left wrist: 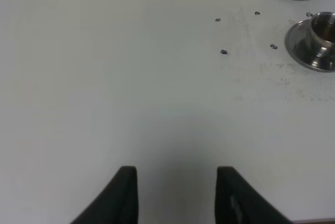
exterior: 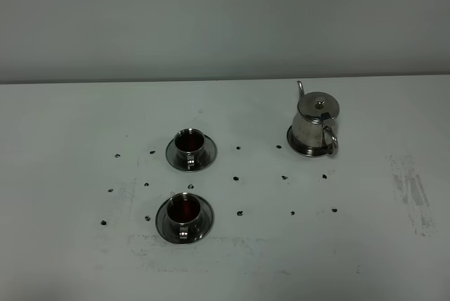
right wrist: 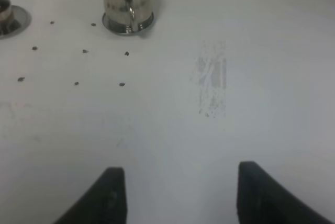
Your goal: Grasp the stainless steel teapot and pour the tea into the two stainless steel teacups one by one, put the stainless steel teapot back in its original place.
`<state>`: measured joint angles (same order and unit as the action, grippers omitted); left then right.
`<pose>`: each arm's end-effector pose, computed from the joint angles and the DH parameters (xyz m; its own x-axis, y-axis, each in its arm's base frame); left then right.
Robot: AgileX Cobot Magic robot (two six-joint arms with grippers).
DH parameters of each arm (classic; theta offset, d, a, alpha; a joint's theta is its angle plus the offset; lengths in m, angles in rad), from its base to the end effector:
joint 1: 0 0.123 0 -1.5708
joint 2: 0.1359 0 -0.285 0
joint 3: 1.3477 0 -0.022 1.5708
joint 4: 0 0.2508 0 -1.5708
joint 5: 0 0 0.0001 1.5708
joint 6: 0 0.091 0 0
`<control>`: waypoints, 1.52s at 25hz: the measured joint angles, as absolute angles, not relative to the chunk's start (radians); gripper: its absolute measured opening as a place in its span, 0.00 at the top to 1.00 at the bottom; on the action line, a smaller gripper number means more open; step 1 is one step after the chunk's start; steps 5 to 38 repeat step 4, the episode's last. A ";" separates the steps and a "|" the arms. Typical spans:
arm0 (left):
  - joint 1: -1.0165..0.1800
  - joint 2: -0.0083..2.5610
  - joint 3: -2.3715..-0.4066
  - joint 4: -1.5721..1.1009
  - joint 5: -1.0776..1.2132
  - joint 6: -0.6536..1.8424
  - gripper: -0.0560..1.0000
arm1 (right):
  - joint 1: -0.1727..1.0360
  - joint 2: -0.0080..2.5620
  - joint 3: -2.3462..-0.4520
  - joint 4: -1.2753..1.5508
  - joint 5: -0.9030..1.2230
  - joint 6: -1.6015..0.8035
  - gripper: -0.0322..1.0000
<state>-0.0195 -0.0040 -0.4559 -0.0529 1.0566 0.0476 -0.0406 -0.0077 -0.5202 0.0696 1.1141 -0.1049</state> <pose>-0.0005 -0.0042 0.2654 -0.4857 0.0310 -0.8736 0.0702 0.9975 -0.0036 -0.0105 0.0061 0.2787 -0.4749 -0.0547 -0.8783 -0.0496 0.9981 -0.0354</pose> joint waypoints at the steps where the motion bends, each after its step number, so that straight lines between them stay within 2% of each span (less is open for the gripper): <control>1: -0.020 -0.004 -0.456 -0.053 1.057 0.048 0.60 | -0.041 -0.008 -0.520 0.070 1.114 -0.105 0.53; 38: -0.020 -0.004 -0.456 -0.053 1.057 0.048 0.60 | -0.041 -0.008 -0.520 0.070 1.114 -0.105 0.53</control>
